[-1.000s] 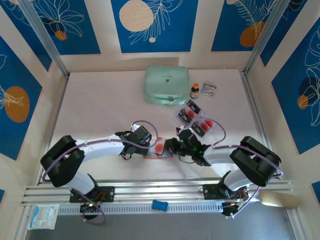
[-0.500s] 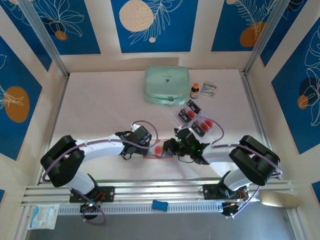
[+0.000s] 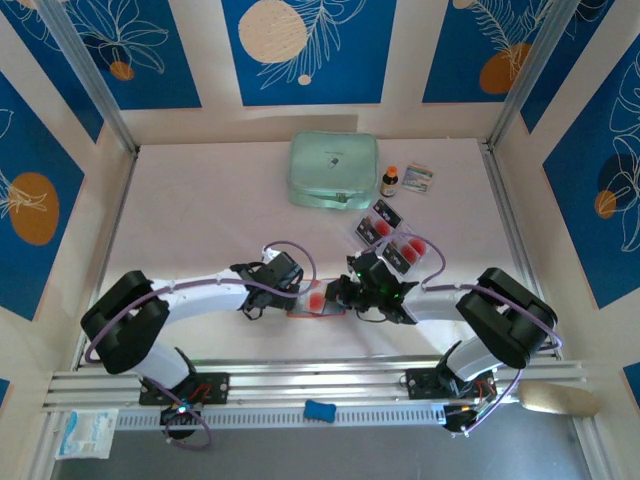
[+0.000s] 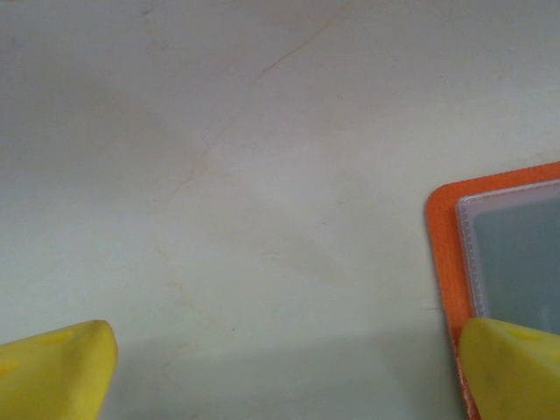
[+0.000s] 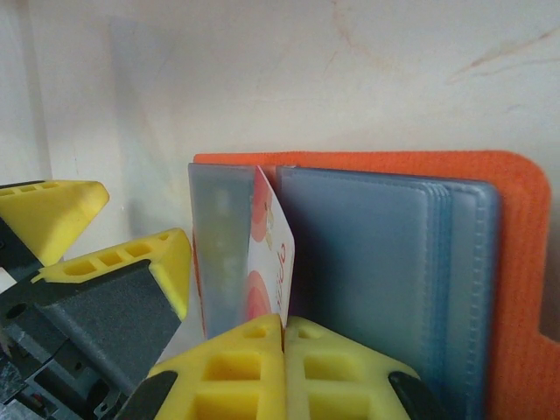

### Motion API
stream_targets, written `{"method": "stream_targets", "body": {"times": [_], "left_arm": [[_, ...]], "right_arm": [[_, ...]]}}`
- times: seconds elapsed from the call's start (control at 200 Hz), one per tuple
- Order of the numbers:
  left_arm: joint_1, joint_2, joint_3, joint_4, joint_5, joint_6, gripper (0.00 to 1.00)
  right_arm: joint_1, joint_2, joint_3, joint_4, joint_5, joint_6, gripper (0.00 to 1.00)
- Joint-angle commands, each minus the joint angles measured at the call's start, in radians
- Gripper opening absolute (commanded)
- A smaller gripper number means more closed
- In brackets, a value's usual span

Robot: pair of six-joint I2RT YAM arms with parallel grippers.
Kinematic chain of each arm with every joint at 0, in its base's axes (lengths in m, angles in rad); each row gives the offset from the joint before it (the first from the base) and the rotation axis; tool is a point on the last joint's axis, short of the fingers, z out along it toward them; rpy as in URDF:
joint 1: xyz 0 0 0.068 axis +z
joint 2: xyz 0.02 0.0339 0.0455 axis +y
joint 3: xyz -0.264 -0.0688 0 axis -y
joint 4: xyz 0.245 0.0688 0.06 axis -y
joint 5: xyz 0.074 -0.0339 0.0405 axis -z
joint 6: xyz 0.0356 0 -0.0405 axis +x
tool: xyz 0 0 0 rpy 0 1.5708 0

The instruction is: Put the credit cards into the card holder

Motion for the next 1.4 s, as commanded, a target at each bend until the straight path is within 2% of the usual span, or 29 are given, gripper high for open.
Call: {"method": "stream_targets", "body": {"times": [0.0, 0.73, 1.035, 1.08, 1.16, 1.225, 1.26, 1.39], "left_arm": [[-0.006, 0.018, -0.01, -0.001, -0.016, -0.009, 1.0], [-0.004, 0.036, -0.008, 0.009, -0.015, -0.009, 1.0], [0.001, 0.026, -0.001, 0.008, -0.008, -0.006, 1.0], [0.004, 0.017, 0.004, 0.005, -0.005, -0.007, 1.0], [0.016, -0.006, 0.008, 0.002, 0.008, -0.014, 1.0], [0.038, -0.033, 0.002, 0.003, 0.029, -0.03, 1.0], [0.051, -0.049, -0.004, 0.007, 0.044, -0.041, 1.0], [0.111, -0.094, -0.034, 0.018, 0.103, -0.071, 1.0]], "right_arm": [[-0.009, 0.01, 0.012, -0.066, -0.032, -0.024, 0.0], [-0.045, 0.116, 0.086, -0.123, -0.157, -0.06, 0.0], [-0.046, 0.186, 0.178, -0.225, -0.215, -0.113, 0.0], [-0.049, 0.186, 0.202, -0.267, -0.223, -0.142, 0.09], [-0.054, 0.155, 0.243, -0.358, -0.222, -0.196, 0.33], [-0.06, 0.115, 0.278, -0.437, -0.205, -0.239, 0.45], [-0.062, 0.093, 0.292, -0.482, -0.19, -0.261, 0.48], [-0.068, 0.044, 0.348, -0.595, -0.162, -0.325, 0.49]]}}
